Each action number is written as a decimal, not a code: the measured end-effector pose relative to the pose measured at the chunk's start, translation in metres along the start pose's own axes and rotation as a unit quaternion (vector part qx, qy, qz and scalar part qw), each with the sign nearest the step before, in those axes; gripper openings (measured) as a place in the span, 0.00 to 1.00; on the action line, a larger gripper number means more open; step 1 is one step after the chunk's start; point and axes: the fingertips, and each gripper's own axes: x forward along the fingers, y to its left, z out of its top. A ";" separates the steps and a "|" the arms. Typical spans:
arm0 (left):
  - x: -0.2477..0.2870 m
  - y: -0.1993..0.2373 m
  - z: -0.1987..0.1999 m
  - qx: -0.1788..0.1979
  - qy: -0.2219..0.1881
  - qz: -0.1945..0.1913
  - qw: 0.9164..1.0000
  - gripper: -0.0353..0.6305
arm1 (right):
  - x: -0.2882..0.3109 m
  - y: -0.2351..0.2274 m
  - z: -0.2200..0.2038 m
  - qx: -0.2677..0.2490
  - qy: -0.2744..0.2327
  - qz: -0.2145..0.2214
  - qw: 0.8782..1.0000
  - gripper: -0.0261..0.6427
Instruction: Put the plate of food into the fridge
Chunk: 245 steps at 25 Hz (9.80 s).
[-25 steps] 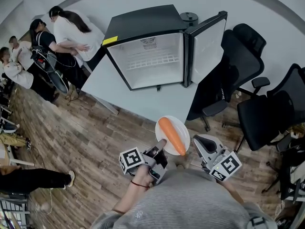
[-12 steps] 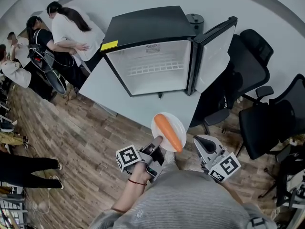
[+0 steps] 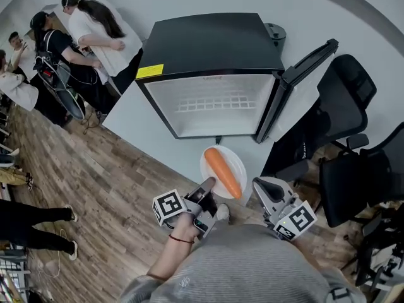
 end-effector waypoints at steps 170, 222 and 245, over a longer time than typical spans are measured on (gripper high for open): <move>0.094 -0.071 0.141 0.564 -0.206 0.180 0.779 0.07 | 0.128 -0.060 0.015 -0.035 0.037 0.193 0.980 0.06; 0.076 -0.063 0.033 0.585 -0.116 0.117 0.794 0.07 | 0.102 -0.050 -0.002 -0.049 0.058 0.185 0.980 0.06; 0.084 -0.059 0.030 0.589 -0.097 0.117 0.794 0.07 | 0.099 -0.054 -0.006 -0.055 0.067 0.178 0.980 0.06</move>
